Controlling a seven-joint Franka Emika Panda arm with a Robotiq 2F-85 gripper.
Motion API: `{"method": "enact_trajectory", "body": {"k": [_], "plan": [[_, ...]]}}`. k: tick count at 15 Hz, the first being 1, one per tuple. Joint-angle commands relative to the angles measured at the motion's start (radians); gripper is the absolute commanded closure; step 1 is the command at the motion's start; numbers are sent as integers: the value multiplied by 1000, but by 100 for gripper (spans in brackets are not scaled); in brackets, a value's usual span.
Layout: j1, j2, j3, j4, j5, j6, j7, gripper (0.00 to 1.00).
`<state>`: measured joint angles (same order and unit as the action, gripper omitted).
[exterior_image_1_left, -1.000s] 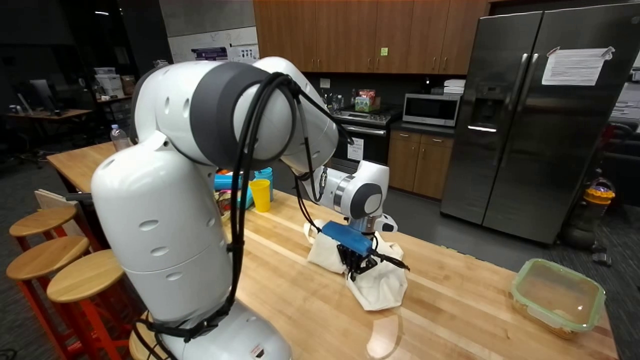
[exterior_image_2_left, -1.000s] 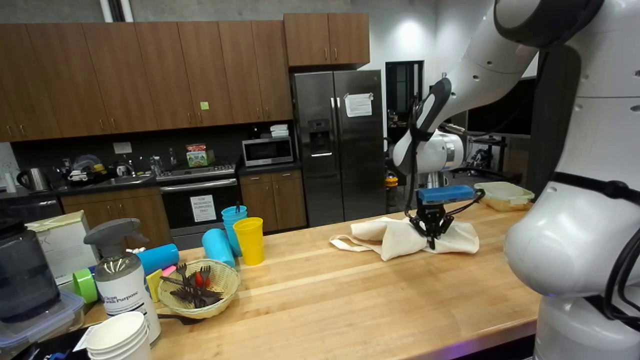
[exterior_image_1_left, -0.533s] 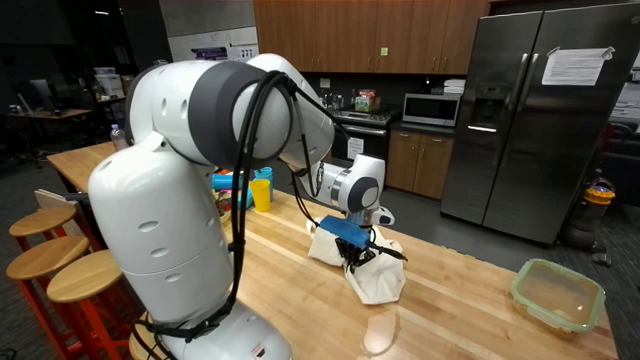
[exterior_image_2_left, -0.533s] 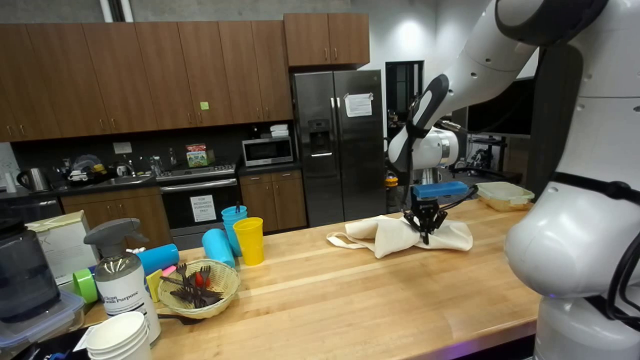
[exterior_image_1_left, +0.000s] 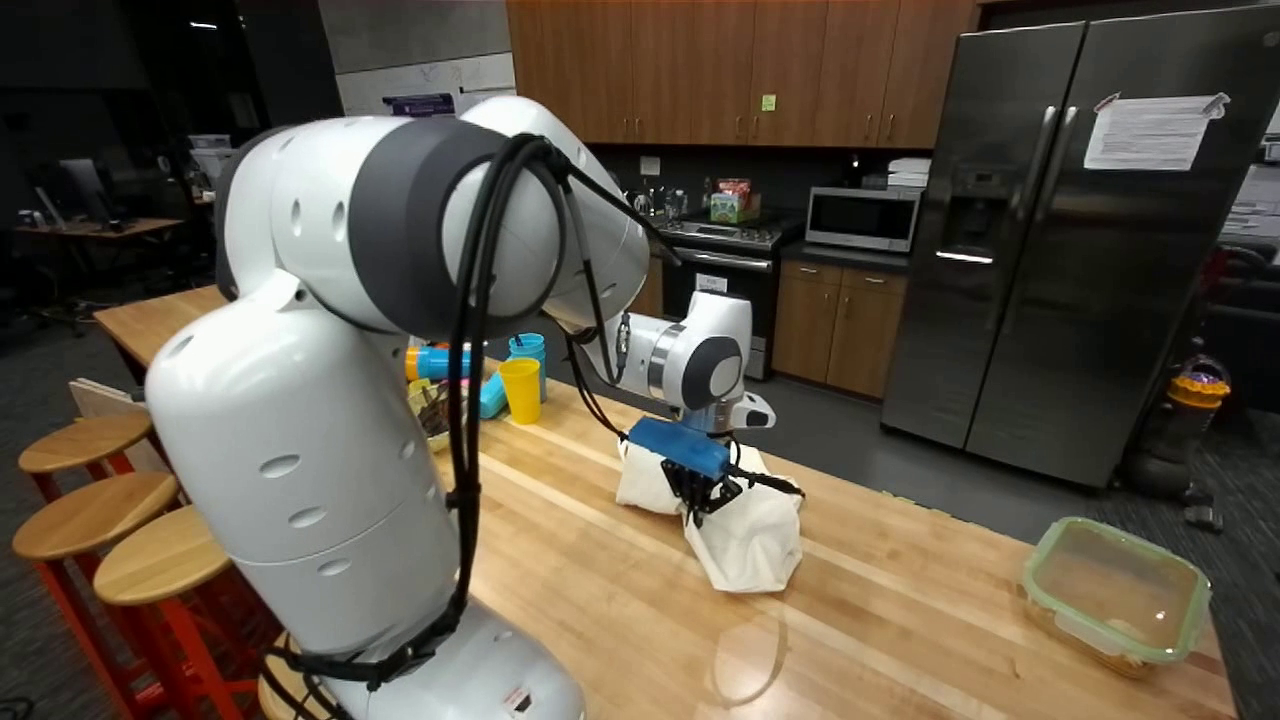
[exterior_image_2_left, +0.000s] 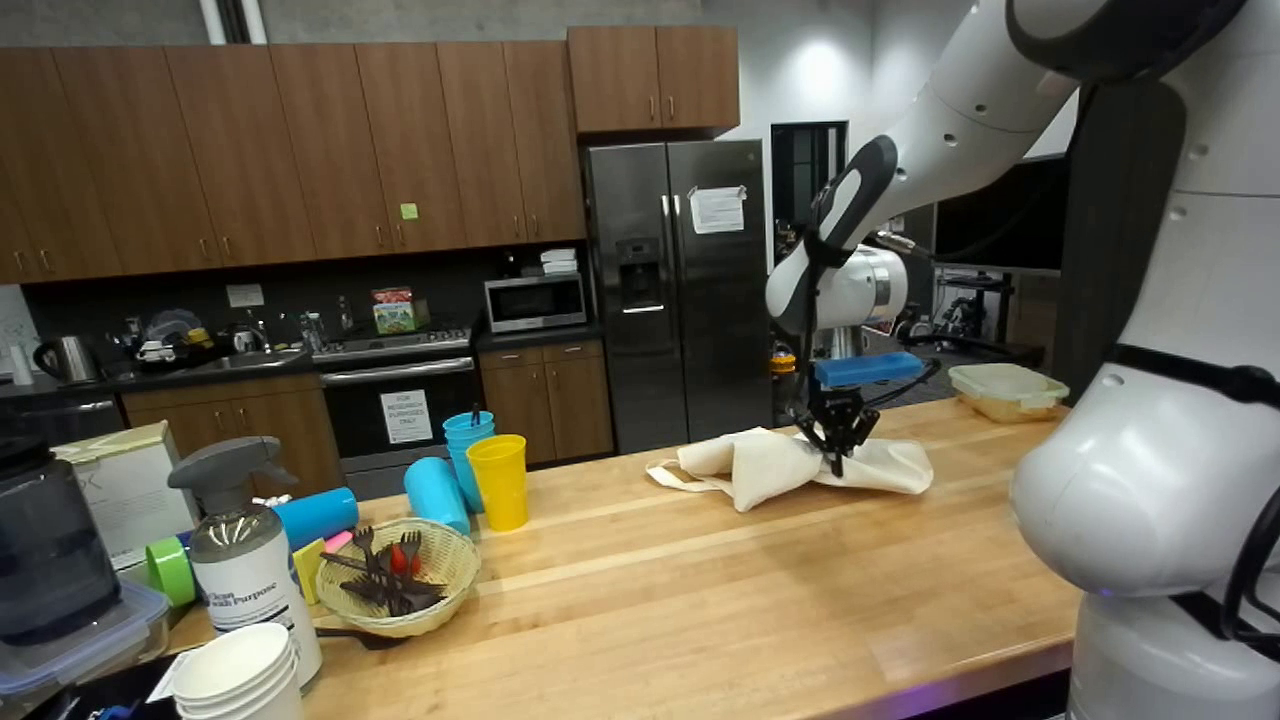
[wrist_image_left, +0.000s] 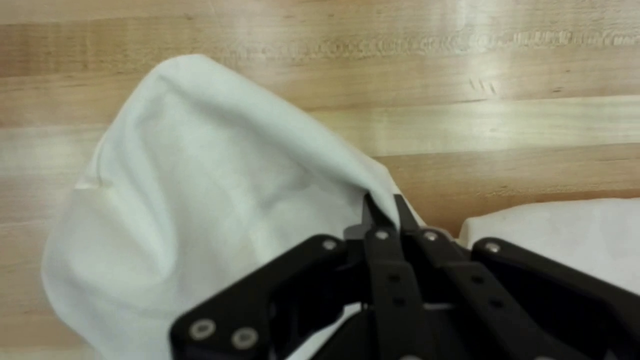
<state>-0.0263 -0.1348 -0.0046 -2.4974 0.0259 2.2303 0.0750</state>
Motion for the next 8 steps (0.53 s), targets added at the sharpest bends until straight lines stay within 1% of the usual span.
{"method": "enact_trajectory", "body": {"k": [1,8], "plan": [[9,-64,12,-22,-28,14,22,99],[29,-153,45,-27,-66,27,14,99]]}}
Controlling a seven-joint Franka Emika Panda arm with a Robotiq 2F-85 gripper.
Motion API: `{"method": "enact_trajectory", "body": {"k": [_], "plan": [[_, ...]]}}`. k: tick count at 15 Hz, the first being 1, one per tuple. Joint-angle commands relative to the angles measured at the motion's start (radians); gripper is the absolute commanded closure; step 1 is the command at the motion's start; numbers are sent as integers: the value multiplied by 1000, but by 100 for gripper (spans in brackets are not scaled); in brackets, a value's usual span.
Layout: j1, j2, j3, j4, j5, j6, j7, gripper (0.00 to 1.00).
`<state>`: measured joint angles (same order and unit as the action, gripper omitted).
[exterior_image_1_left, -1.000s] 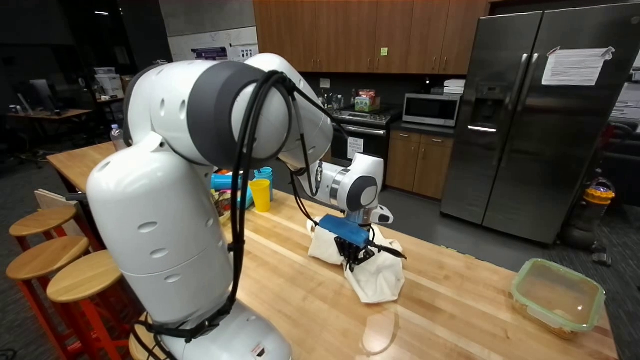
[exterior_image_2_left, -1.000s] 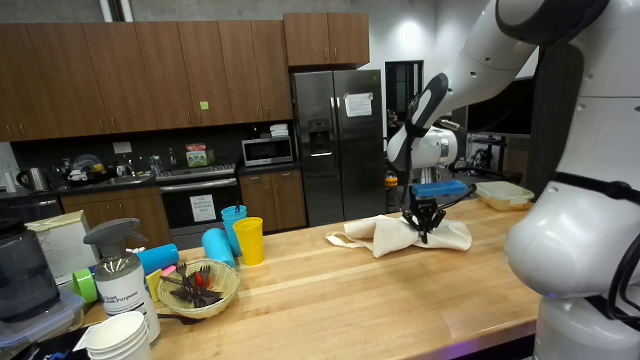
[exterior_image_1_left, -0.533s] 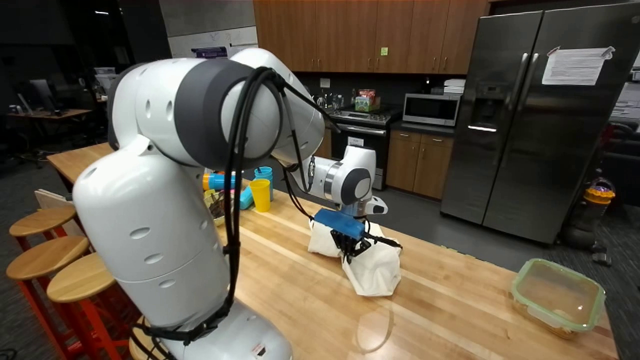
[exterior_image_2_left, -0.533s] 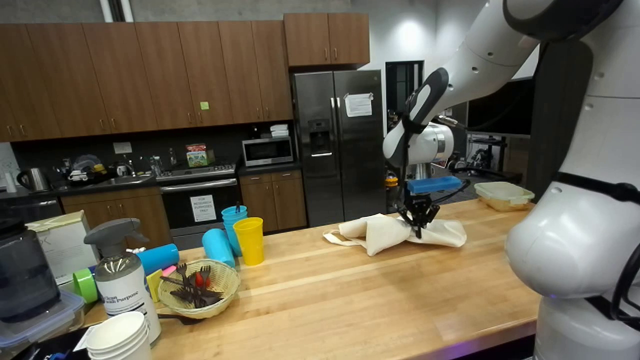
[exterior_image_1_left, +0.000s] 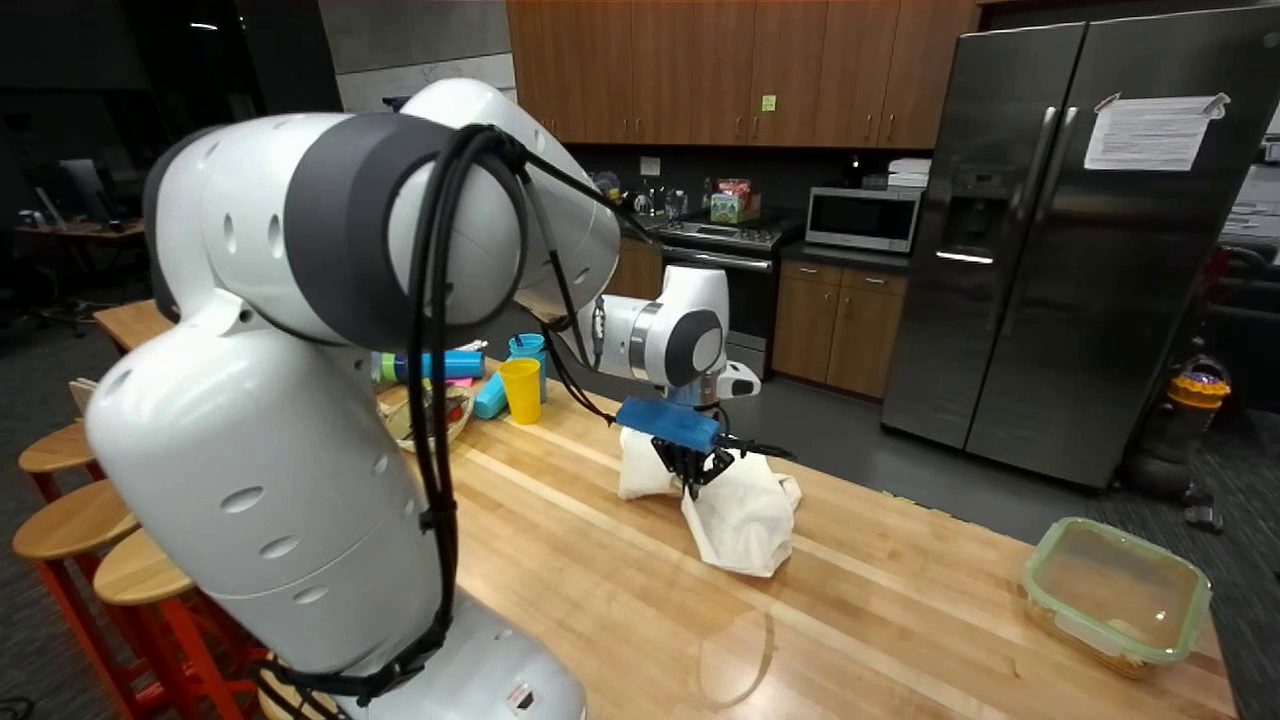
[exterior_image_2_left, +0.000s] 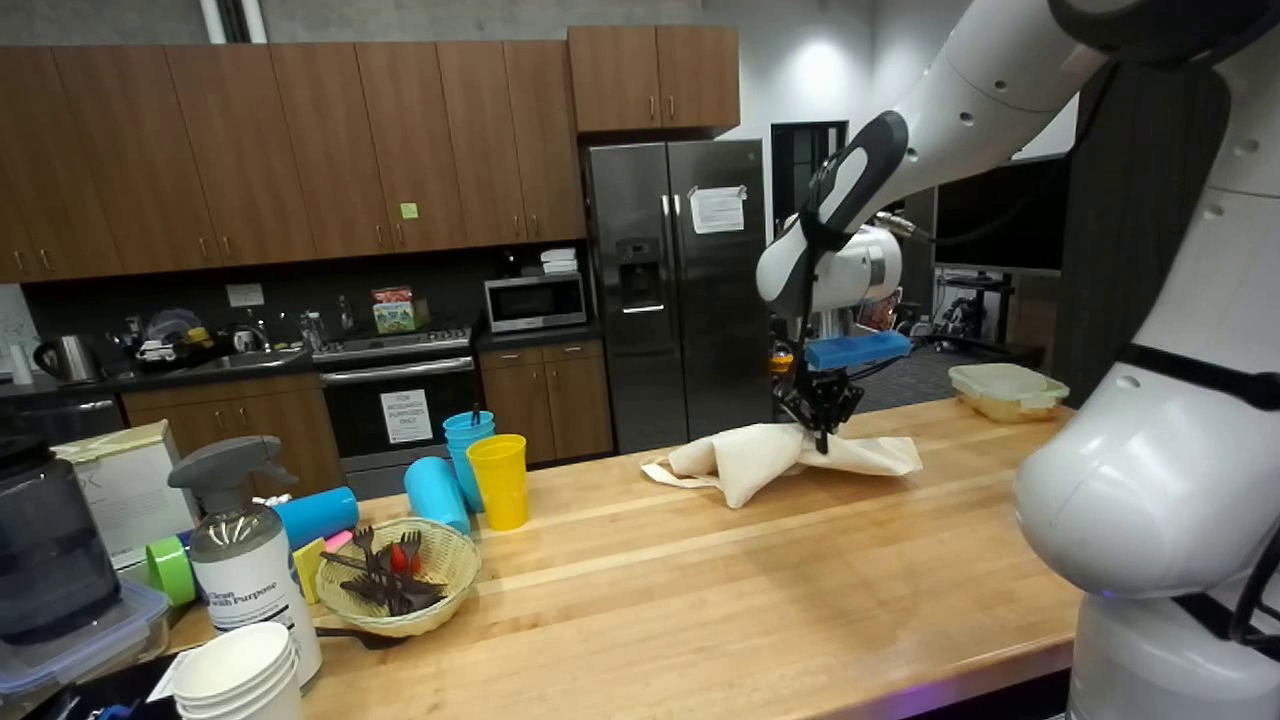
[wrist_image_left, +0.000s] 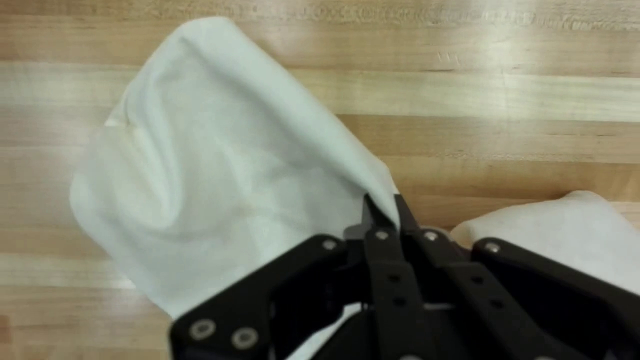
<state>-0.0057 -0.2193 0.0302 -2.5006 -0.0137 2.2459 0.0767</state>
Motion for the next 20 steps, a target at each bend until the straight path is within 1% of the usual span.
{"method": "enact_trajectory", "body": {"k": [1,12,20], "plan": [[11,-84,16,-25,-31,13,13,99],[26,-202,54,-31,-66,29,15,99],[23,-233,60,-42,-78,46,12,99]]}}
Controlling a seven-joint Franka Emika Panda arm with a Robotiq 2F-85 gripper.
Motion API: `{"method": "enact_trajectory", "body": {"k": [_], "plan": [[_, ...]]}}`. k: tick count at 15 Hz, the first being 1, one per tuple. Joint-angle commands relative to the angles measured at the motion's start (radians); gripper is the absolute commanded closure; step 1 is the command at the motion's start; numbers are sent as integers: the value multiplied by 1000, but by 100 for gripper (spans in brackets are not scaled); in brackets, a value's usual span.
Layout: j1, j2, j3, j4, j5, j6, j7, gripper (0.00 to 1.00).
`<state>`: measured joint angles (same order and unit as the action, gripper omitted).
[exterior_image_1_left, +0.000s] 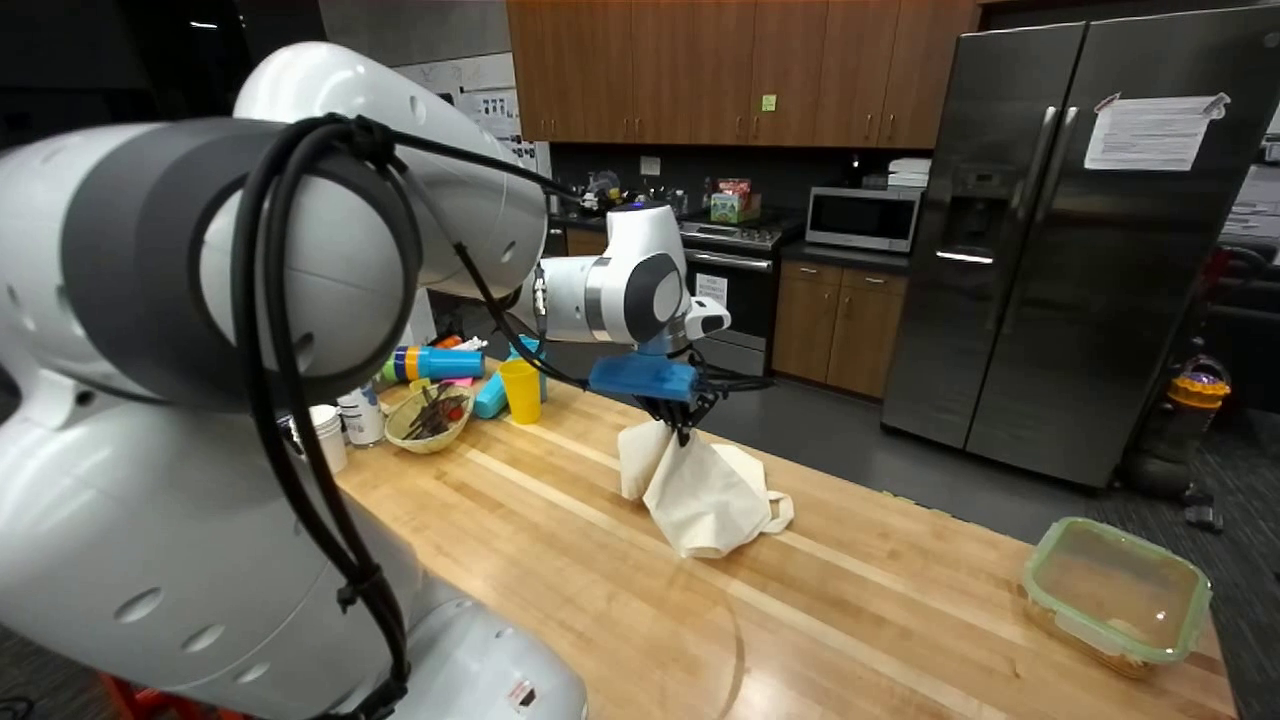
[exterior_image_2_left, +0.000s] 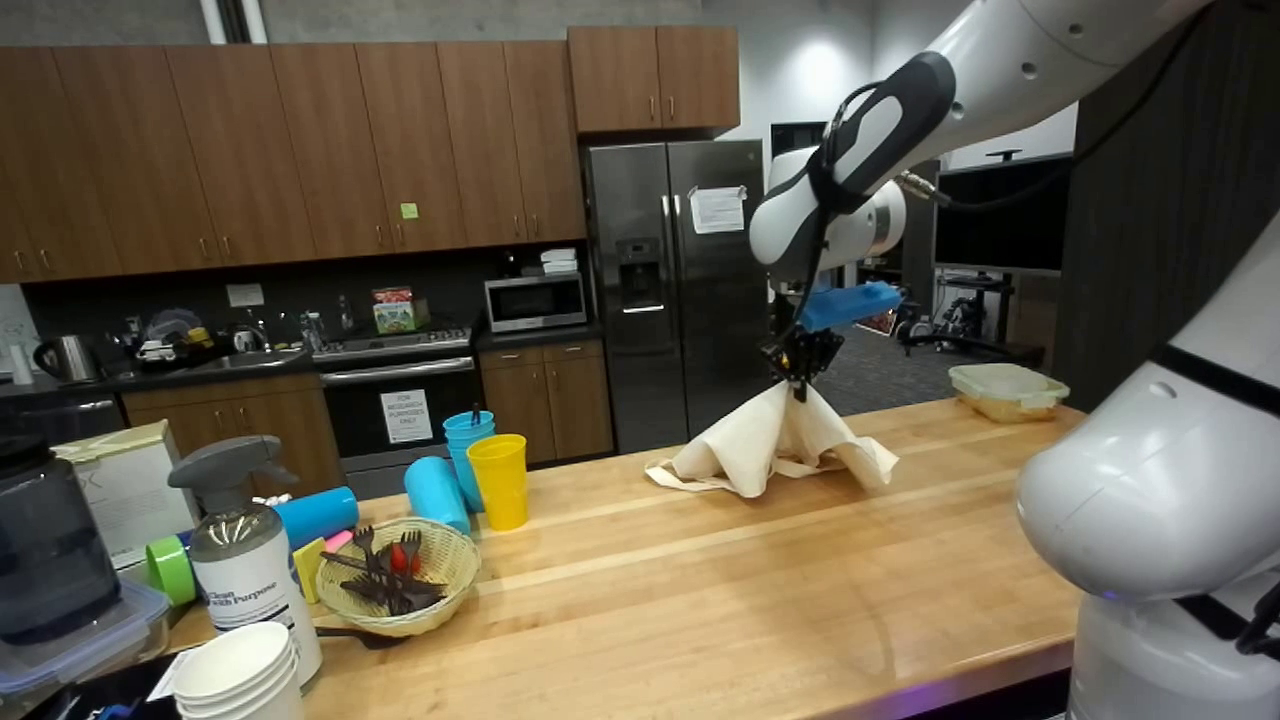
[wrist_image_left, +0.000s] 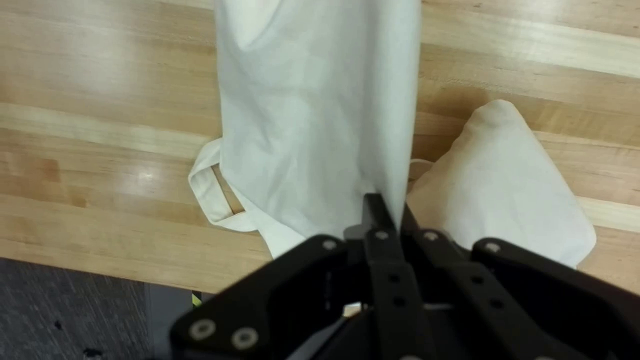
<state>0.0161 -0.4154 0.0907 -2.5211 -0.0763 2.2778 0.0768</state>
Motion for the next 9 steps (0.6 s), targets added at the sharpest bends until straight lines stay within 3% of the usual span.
{"method": "enact_trajectory", "body": {"k": [1,9], "plan": [[1,-37,-1,-24,-17,17,11,99],[-2,-34,-5,-42,-16,37,6,99]]}}
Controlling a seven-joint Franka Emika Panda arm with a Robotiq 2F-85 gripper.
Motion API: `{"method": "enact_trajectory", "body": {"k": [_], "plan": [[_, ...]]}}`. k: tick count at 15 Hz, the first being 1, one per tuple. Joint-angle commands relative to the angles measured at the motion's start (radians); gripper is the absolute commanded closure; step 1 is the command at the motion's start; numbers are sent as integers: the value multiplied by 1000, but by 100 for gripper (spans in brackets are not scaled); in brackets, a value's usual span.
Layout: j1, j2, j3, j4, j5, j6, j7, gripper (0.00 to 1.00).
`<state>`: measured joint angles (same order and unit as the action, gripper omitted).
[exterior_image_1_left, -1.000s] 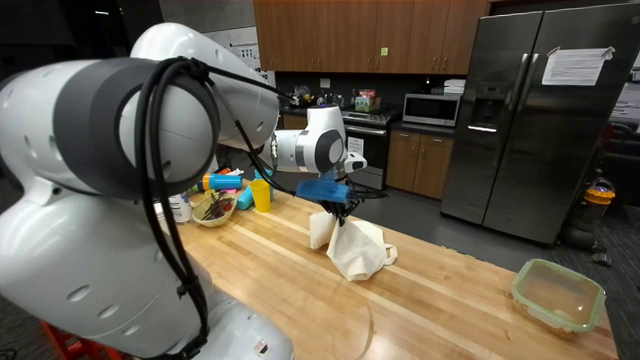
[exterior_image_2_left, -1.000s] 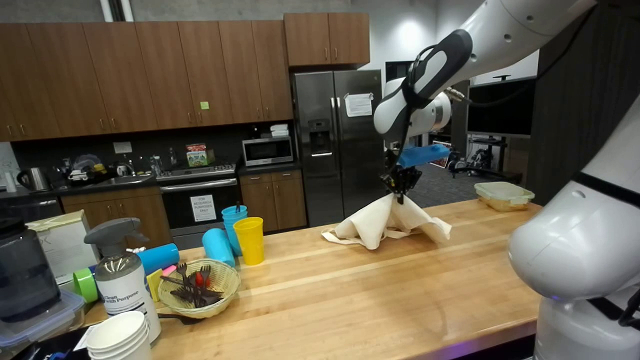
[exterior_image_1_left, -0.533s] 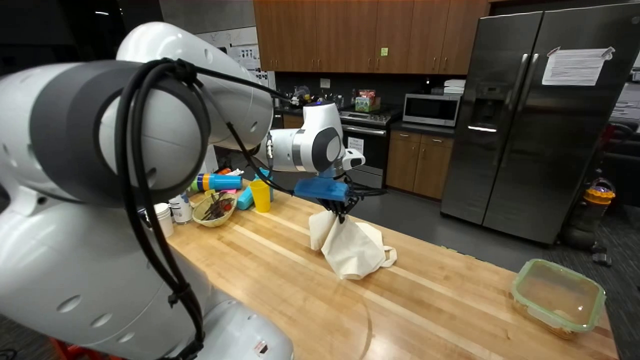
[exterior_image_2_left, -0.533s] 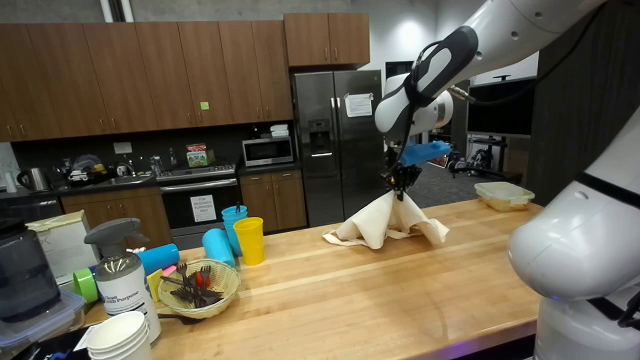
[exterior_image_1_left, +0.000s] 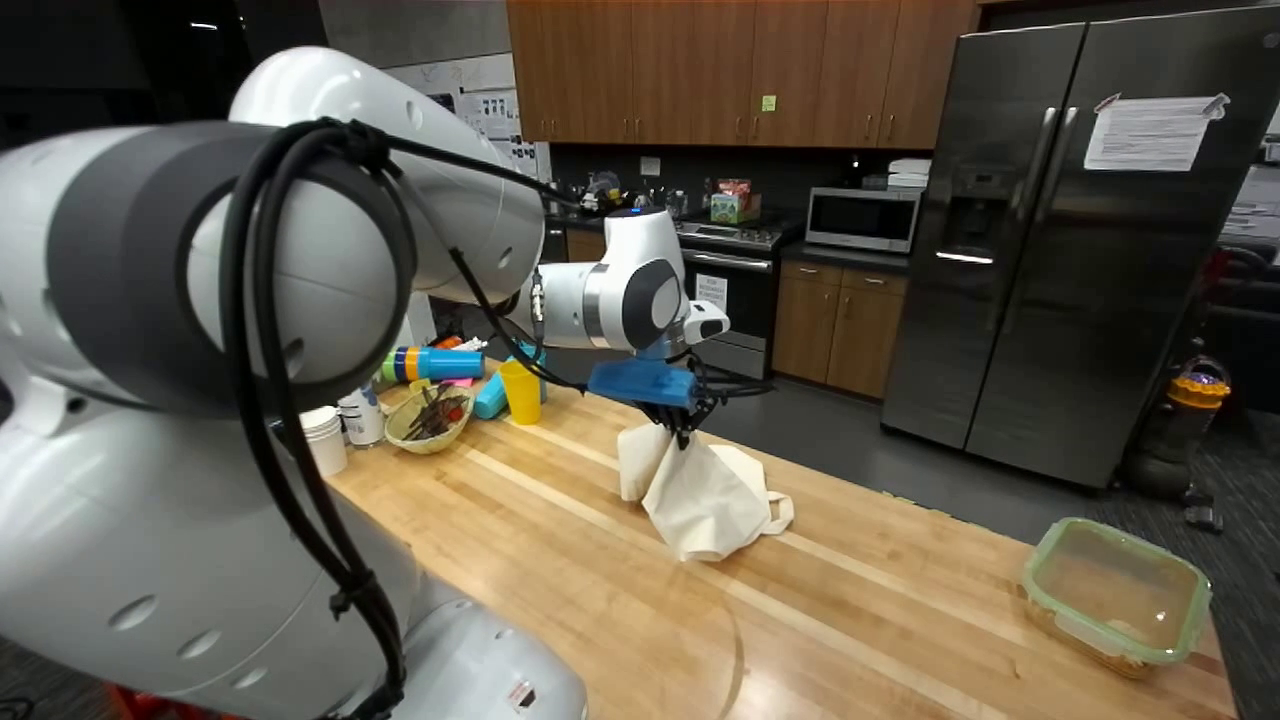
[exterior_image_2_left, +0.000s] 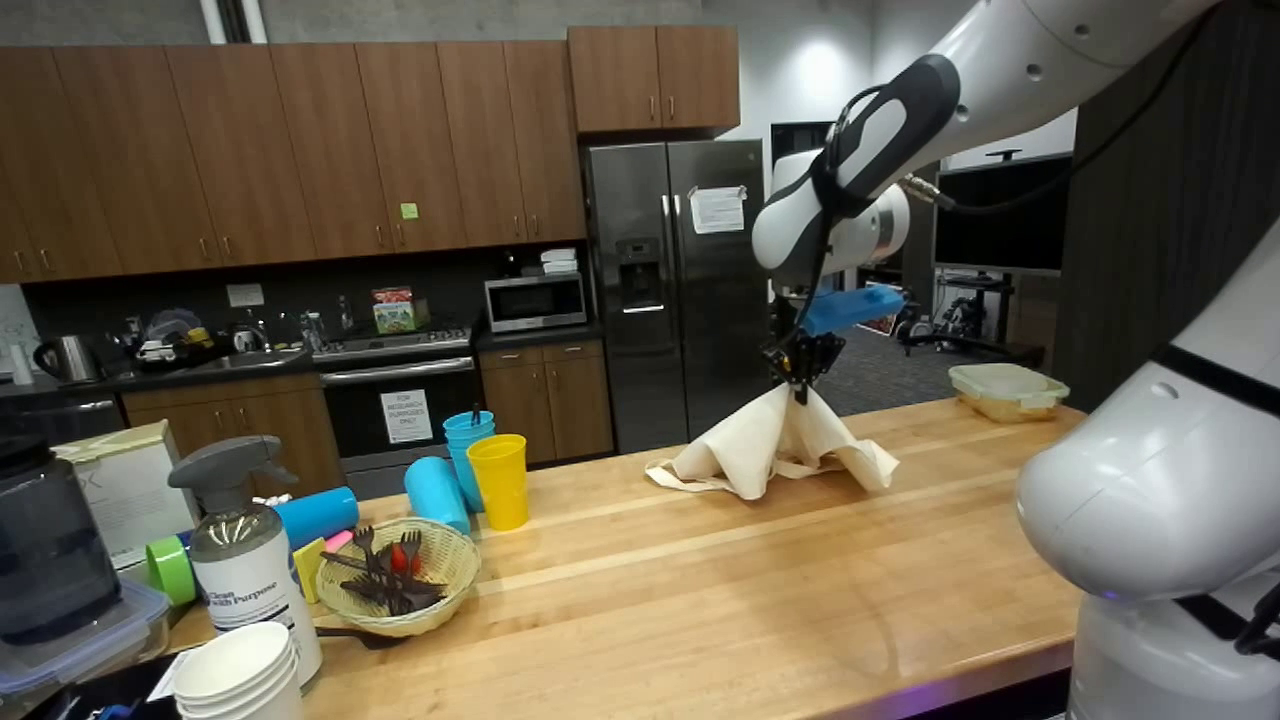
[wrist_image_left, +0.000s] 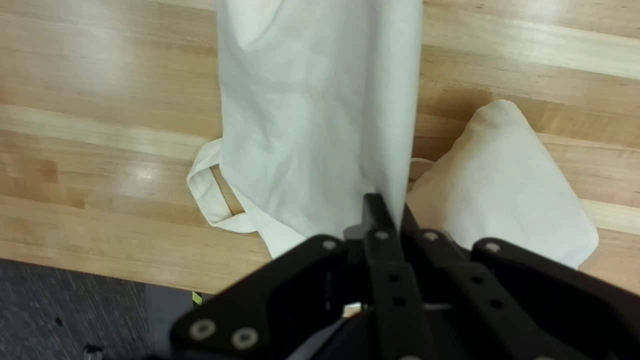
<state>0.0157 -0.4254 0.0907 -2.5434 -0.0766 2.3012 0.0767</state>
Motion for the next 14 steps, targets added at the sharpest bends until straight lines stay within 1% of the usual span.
{"method": "enact_trajectory", "body": {"k": [1,8,14], "plan": [[-3,-23,-5,-21,-16,14,6,99],[-9,1,-25,-39,-4,22,-7,99],[-11,28,-57,-46,14,21,-26,99]]}}
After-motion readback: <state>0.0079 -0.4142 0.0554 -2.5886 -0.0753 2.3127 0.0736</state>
